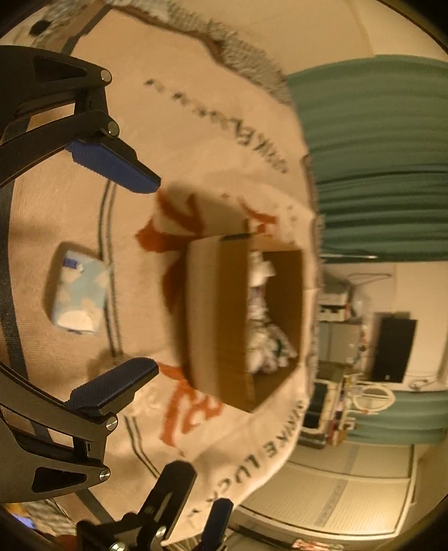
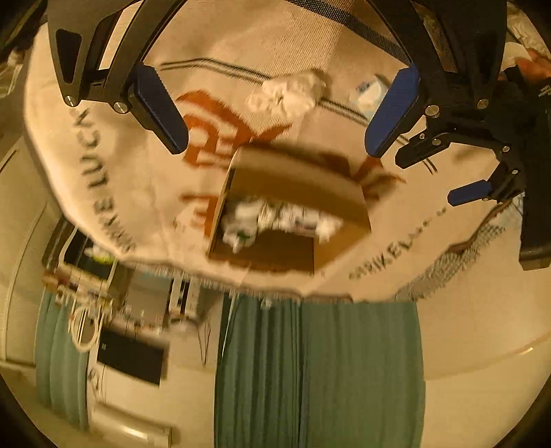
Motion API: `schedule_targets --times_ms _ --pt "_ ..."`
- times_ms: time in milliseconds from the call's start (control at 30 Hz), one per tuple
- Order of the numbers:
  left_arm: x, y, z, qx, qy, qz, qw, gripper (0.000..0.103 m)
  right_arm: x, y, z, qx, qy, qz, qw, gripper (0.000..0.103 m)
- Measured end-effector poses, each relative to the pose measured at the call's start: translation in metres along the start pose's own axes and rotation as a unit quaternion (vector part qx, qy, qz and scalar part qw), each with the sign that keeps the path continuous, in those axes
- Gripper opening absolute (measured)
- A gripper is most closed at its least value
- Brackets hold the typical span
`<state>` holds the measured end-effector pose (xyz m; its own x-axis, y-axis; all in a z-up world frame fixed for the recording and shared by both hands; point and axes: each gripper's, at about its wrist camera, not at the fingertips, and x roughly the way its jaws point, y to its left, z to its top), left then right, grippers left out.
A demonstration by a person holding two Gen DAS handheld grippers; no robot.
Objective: Organize soft objects
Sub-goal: 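Grasp the blue tissue pack with the left tool while the right tool grasps the lace scrunchie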
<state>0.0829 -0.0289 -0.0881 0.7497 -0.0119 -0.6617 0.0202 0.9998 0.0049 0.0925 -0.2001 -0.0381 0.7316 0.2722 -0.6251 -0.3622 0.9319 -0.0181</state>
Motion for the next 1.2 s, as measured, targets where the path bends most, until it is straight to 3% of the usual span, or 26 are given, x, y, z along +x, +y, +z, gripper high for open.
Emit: schedule_targets --times_ms 300,467,600,667,733,767,800,867,933,1200 --pt "0.051 -0.005 -0.051 -0.008 0.091 -0.007 0.9958 0.098 0.073 -0.011 -0.038 0.038 0.068 0.013 0.997 0.103" --pt "0.067 -0.004 -0.064 -0.003 0.117 -0.015 0.9930 0.096 0.102 -0.011 -0.055 0.040 0.105 0.032 0.993 0.099" --pt "0.073 -0.003 -0.066 0.006 0.114 -0.023 0.9932 0.096 0.127 -0.012 -0.067 0.048 0.145 0.041 0.987 0.096" --pt "0.074 -0.003 -0.068 0.010 0.110 -0.025 0.9936 0.094 0.135 -0.011 -0.071 0.048 0.158 0.050 0.985 0.086" --pt "0.073 -0.003 -0.068 0.009 0.109 -0.035 0.9934 0.081 0.139 -0.008 -0.073 0.046 0.163 0.055 0.984 0.080" --pt "0.072 -0.003 -0.069 0.009 0.109 -0.040 0.9932 0.078 0.139 -0.006 -0.073 0.041 0.163 0.053 0.984 0.071" --pt "0.071 -0.004 -0.068 0.011 0.108 -0.040 0.9933 0.078 0.139 -0.005 -0.074 0.038 0.162 0.054 0.985 0.067" --pt "0.070 -0.004 -0.067 0.009 0.109 -0.048 0.9928 0.077 0.135 -0.003 -0.075 0.035 0.157 0.060 0.985 0.048" --pt "0.066 -0.002 -0.067 0.005 0.110 -0.057 0.9923 0.077 0.130 -0.001 -0.075 0.033 0.150 0.059 0.986 0.040" --pt "0.044 -0.002 -0.058 0.009 0.080 -0.057 0.9951 0.077 0.104 -0.001 -0.080 0.054 0.131 0.055 0.988 0.034"
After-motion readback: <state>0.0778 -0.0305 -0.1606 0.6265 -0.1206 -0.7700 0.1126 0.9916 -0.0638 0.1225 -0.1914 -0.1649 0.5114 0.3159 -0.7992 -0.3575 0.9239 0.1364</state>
